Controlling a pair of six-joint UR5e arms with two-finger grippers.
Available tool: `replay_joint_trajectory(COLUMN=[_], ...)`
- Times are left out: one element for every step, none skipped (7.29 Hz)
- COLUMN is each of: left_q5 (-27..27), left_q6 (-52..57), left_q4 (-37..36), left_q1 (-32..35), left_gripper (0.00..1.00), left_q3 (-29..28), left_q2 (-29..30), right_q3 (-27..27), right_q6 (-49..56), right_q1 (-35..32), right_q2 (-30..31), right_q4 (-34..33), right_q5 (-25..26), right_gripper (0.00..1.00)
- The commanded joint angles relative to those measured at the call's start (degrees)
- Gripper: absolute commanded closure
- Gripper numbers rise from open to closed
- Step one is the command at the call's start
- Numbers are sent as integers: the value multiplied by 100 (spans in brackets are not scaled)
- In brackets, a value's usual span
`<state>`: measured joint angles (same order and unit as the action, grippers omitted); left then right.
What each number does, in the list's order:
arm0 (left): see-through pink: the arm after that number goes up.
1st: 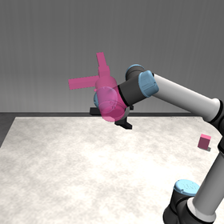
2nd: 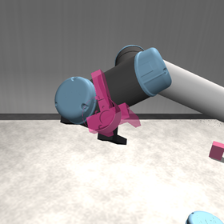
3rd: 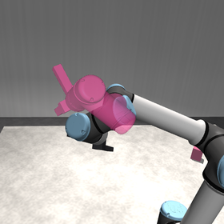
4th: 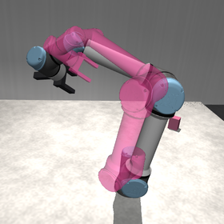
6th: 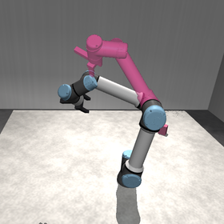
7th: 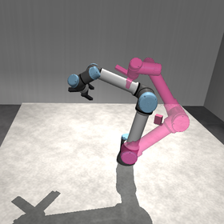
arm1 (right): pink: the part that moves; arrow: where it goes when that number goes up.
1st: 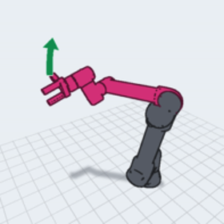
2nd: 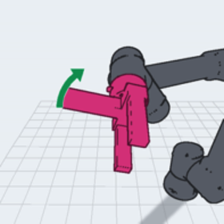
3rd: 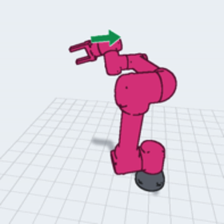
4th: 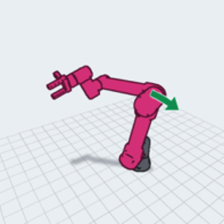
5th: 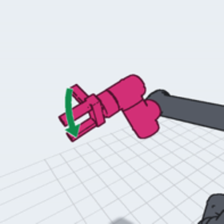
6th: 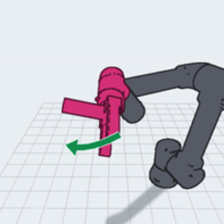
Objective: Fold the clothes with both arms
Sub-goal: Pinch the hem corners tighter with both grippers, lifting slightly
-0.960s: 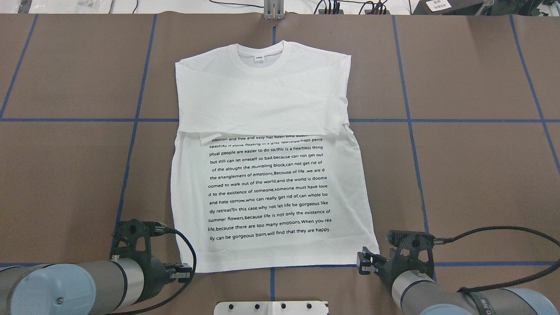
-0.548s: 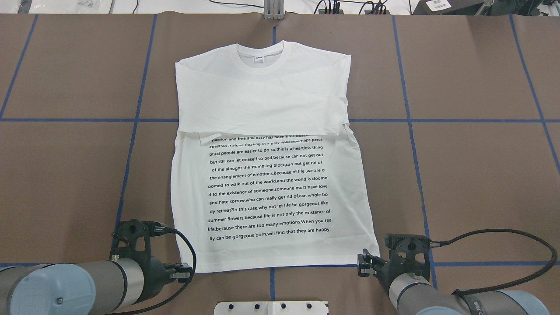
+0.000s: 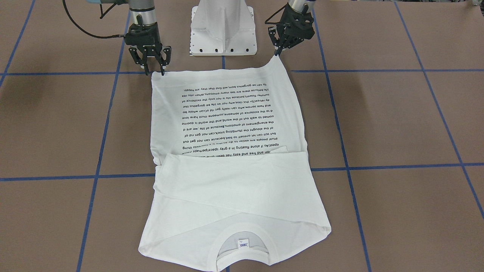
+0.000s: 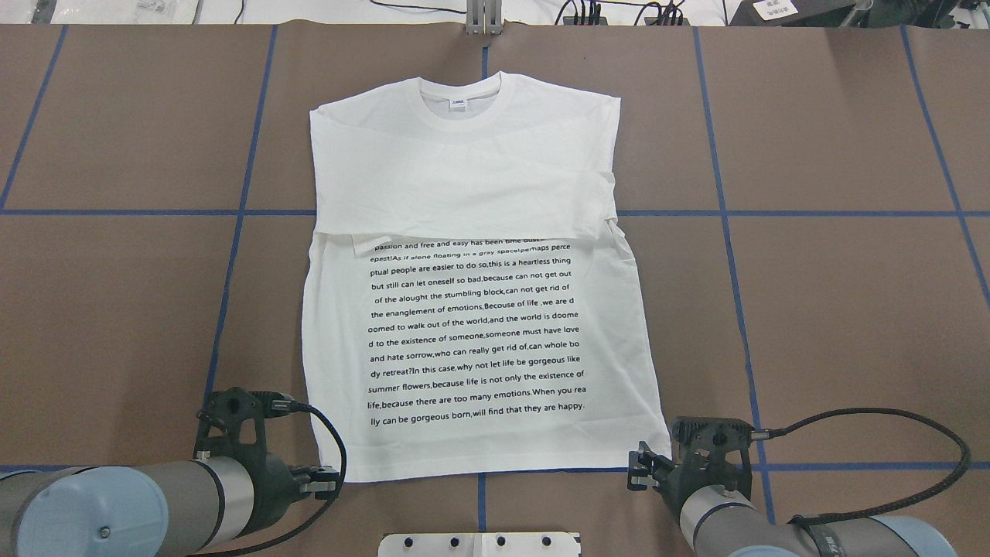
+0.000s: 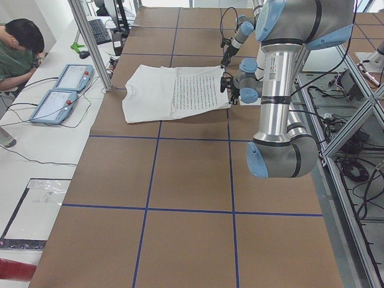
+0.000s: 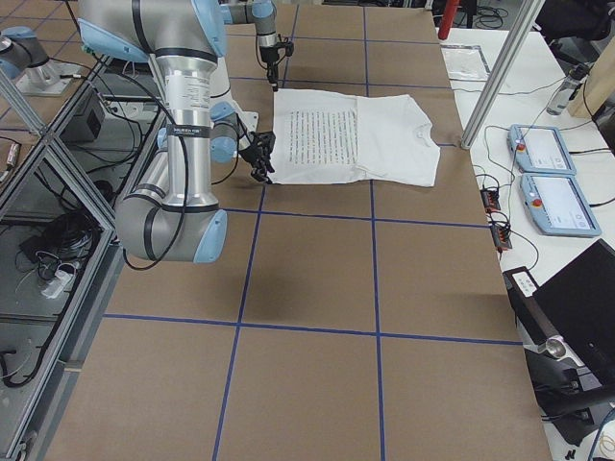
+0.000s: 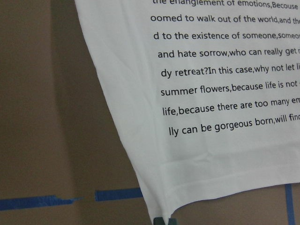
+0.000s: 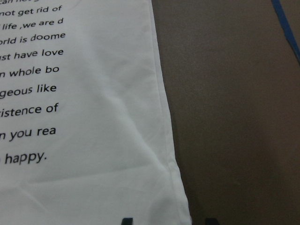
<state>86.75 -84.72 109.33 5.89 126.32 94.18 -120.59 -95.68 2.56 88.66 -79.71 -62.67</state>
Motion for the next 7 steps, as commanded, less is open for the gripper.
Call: replay_joint_trajectory(left_q5=[0,0,0,0,0,0,0], left_q6=[0,0,0,0,0,0,0], left_q4=[0,0,0,0,0,0,0], left_q1=[0,0,0,0,9,9,9], left_gripper=[100,100,100,100,100,100,100], left_q3=[7,16,24,25,33,77,86], left_q2=[4,4,4,4,4,-5,-5], right_q3=[131,167,176,229,238,281,264], right_q6=[-3,15,15,15,23,41,58], right_q1=[-1,-1,-1,8,-1,-1,-1], right_q2=[-7,-7,-7,-7,-7,-7,-15], right_q4=[157,193,193,202,193,193,202], right_q5=[53,97,97,97,106,106,106], right_gripper=[42,43,43,43,51,55,77])
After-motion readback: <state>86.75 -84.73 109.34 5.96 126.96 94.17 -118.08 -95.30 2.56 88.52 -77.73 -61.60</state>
